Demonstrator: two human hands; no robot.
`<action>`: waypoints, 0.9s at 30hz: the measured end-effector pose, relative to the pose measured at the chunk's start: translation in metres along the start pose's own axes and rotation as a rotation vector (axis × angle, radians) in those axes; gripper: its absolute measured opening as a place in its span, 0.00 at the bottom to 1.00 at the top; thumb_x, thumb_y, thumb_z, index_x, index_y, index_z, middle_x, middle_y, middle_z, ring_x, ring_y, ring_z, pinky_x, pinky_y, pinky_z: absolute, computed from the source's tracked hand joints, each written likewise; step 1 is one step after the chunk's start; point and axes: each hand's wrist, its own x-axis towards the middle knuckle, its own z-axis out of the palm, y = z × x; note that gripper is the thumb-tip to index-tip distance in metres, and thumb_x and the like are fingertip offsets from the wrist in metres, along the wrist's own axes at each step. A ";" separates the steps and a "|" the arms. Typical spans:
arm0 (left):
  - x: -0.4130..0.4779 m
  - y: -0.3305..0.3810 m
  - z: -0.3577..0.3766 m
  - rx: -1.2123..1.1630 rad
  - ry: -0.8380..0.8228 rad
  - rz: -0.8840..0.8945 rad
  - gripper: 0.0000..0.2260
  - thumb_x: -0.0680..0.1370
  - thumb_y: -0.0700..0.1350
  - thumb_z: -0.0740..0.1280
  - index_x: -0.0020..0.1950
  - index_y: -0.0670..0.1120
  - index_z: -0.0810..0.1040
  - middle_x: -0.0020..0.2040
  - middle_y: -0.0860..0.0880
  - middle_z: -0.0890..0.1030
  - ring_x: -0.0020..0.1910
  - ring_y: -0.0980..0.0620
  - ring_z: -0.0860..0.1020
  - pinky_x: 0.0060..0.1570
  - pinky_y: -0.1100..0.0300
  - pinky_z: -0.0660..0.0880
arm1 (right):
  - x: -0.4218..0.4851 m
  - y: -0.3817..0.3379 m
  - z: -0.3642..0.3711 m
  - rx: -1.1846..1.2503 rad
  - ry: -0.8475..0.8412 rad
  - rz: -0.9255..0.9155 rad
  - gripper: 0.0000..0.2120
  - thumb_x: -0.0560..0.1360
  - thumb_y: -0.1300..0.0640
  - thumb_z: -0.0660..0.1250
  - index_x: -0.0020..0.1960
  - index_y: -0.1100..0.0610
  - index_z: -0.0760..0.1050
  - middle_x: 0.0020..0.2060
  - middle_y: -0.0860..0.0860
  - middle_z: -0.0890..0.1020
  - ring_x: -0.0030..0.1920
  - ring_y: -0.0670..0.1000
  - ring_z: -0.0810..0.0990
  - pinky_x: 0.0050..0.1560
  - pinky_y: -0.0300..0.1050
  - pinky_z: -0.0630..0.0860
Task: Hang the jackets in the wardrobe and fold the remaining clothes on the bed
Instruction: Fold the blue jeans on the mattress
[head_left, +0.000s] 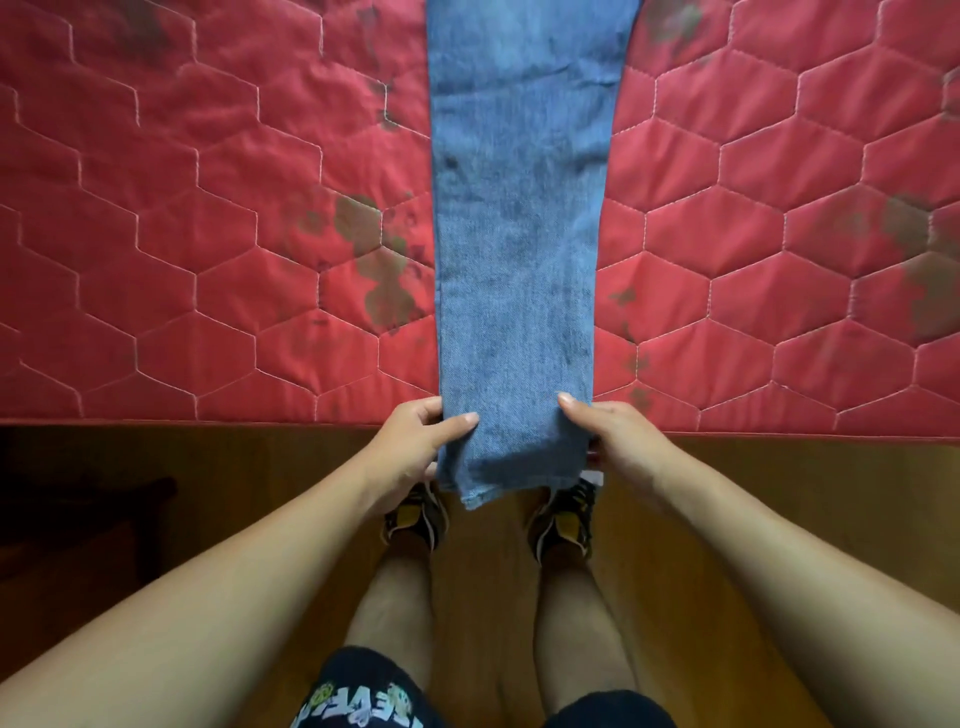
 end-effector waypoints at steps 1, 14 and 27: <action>-0.001 -0.001 -0.002 -0.020 0.006 0.009 0.09 0.81 0.43 0.69 0.60 0.46 0.82 0.57 0.45 0.86 0.55 0.46 0.85 0.52 0.45 0.82 | -0.001 0.002 0.001 0.006 0.010 -0.015 0.17 0.82 0.52 0.65 0.49 0.66 0.83 0.42 0.58 0.86 0.40 0.52 0.85 0.41 0.42 0.81; -0.008 -0.028 0.001 -0.005 -0.031 0.012 0.14 0.81 0.34 0.66 0.67 0.39 0.76 0.62 0.40 0.83 0.59 0.43 0.82 0.62 0.47 0.79 | -0.003 0.041 0.008 -0.208 0.173 -0.064 0.09 0.81 0.69 0.63 0.45 0.58 0.73 0.32 0.50 0.76 0.30 0.44 0.78 0.30 0.38 0.76; -0.043 0.031 -0.008 0.122 -0.034 0.142 0.40 0.78 0.32 0.68 0.75 0.70 0.59 0.45 0.39 0.77 0.40 0.44 0.72 0.41 0.49 0.68 | -0.040 -0.025 0.012 -0.190 0.087 0.097 0.23 0.72 0.74 0.53 0.51 0.59 0.83 0.32 0.58 0.74 0.22 0.56 0.74 0.24 0.47 0.79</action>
